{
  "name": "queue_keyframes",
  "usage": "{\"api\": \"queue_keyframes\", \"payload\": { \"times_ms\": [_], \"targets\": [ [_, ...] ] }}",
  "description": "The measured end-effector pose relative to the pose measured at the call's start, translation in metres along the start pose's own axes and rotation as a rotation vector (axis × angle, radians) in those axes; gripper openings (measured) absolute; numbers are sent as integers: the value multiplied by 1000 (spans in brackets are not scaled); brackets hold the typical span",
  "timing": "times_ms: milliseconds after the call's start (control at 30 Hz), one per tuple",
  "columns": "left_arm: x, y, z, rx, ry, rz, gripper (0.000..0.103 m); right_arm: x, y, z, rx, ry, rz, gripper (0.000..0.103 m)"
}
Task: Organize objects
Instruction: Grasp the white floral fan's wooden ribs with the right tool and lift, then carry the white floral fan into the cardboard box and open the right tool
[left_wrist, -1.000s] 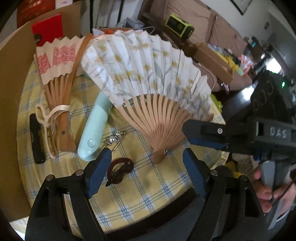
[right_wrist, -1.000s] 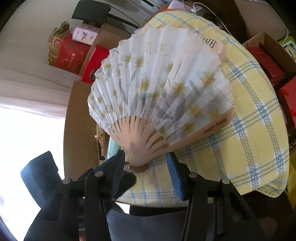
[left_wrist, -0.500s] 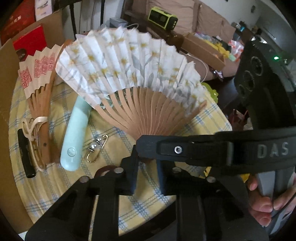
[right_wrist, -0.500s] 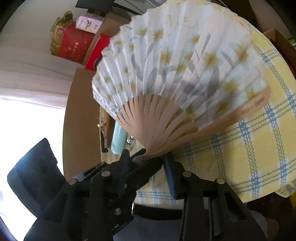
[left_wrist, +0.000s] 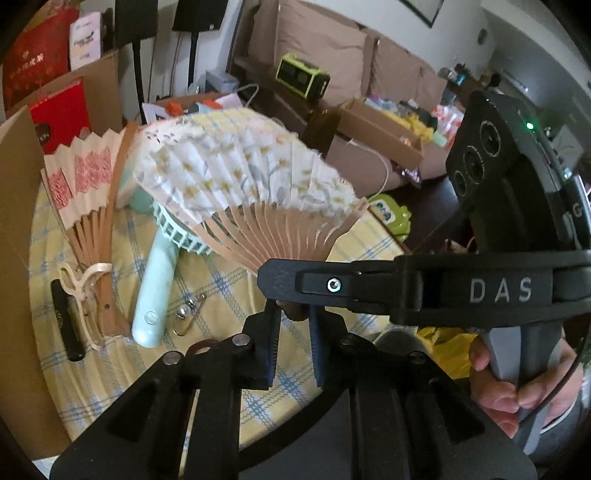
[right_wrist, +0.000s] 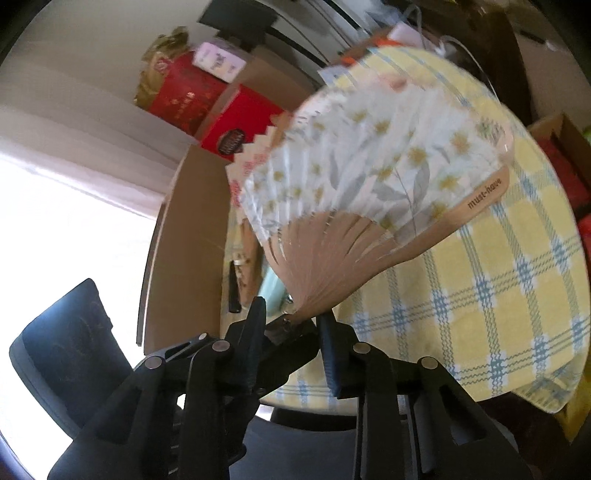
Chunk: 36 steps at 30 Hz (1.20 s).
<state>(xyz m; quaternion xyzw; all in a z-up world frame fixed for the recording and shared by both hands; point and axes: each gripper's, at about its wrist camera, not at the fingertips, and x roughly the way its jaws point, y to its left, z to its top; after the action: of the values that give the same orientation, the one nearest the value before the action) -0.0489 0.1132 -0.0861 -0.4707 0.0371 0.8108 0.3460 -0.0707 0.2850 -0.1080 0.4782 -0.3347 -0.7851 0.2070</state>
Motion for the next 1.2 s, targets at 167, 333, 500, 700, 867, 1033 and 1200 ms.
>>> {"api": "queue_keyframes", "payload": {
  "times_ms": [167,333,500,700,867,1033,1200],
  "targets": [
    [-14,-6,14,-14,-61,-14,14,-13,26,-2,-94,-38,-24,28],
    [-36,-7,17,-28,-111,-11,13,-19,45,-2,-133,-60,-14,28],
    [-65,-2,28,-59,-181,3,13,-27,76,4,-202,-58,9,28],
    [-116,22,35,-94,-258,55,13,-14,132,13,-289,-29,72,28],
    [-155,57,31,-149,-297,110,13,17,183,15,-364,12,121,28],
    [-180,100,19,-219,-326,193,13,61,223,12,-398,89,181,28],
    [-201,149,-4,-306,-340,242,13,106,251,-4,-475,214,251,28]
  ]
}}
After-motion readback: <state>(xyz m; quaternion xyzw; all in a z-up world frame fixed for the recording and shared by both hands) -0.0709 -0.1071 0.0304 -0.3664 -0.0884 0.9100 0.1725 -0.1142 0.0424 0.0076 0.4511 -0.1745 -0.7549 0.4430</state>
